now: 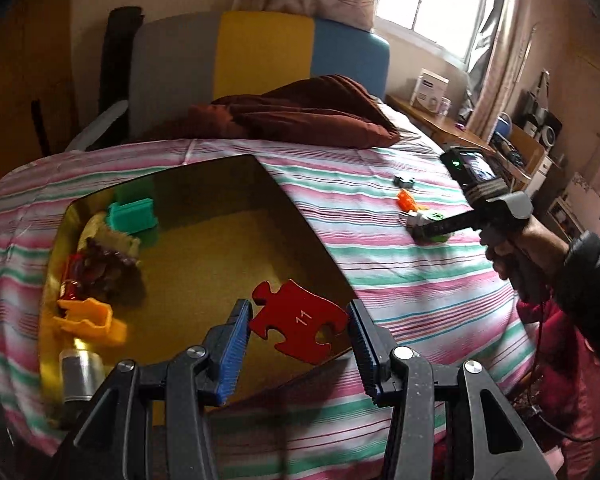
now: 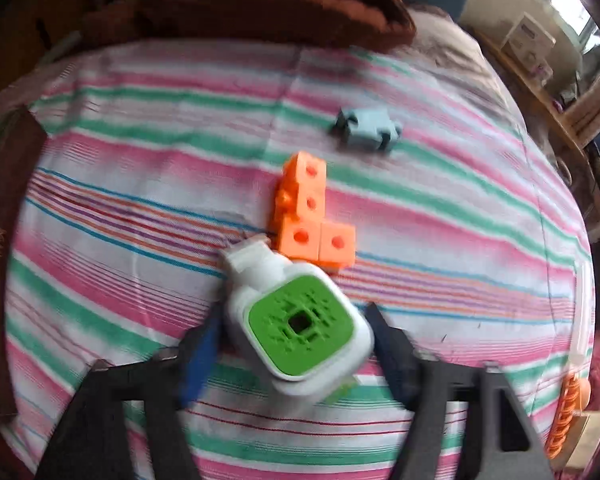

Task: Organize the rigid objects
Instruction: 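Carry the red puzzle piece into the gold tray and open the left gripper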

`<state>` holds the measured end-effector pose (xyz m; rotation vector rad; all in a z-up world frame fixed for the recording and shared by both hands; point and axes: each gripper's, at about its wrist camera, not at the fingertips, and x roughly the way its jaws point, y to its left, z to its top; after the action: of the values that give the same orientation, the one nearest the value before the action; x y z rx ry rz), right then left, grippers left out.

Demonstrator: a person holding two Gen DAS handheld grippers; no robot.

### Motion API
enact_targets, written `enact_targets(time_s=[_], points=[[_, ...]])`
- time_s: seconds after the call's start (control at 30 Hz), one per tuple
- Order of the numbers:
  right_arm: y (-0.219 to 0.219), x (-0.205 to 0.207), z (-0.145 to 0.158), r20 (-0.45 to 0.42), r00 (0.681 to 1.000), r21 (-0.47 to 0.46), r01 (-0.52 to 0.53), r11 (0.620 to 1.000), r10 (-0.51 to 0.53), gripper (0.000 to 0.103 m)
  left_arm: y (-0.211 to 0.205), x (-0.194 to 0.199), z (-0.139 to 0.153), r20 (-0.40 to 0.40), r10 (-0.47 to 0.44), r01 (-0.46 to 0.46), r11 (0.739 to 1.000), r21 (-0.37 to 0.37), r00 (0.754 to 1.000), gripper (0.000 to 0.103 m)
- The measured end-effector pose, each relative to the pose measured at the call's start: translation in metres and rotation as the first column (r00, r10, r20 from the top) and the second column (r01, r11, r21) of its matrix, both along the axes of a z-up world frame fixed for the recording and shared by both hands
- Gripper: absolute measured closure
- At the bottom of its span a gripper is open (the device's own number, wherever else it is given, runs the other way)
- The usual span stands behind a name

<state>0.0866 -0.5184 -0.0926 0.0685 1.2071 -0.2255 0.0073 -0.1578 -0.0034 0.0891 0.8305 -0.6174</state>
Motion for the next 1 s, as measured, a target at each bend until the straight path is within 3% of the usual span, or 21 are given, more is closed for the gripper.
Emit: enact_targets(time_s=[0.07, 0.2, 0.33, 0.5, 0.83, 1.0], points=[[0.012, -0.008, 0.001, 0.029, 0.999, 0.051, -0.042, 0.998, 0.041, 0.039, 0.007, 0.002, -0.001, -0.003, 0.022, -0.022, 1.000, 0.005, 1.000, 0.054], [0.039, -0.026, -0.004, 0.074, 0.993, 0.013, -0.091, 0.996, 0.089, 0.039, 0.018, 0.005, -0.003, 0.000, 0.067, -0.067, 0.998, 0.016, 0.998, 0.054], [0.028, -0.025, -0.005, 0.094, 0.995, 0.079, -0.044, 0.996, 0.036, 0.039, 0.030, 0.004, 0.002, 0.029, 0.111, -0.111, 0.993, 0.027, 0.993, 0.054], [0.032, -0.023, -0.006, 0.103, 0.994, 0.030, -0.041, 0.999, 0.038, 0.039, 0.044, 0.000, 0.003, 0.063, 0.159, -0.163, 0.985, 0.059, 0.985, 0.054], [0.036, -0.021, -0.008, 0.110, 0.994, 0.064, -0.014, 0.998, 0.007, 0.040, 0.059, -0.010, 0.001, 0.083, 0.188, -0.195, 0.976, 0.097, 0.979, 0.054], [0.039, -0.020, -0.009, 0.112, 0.994, 0.039, -0.015, 0.999, 0.011, 0.040, 0.065, -0.012, -0.001, 0.084, 0.200, -0.208, 0.973, 0.105, 0.976, 0.054]])
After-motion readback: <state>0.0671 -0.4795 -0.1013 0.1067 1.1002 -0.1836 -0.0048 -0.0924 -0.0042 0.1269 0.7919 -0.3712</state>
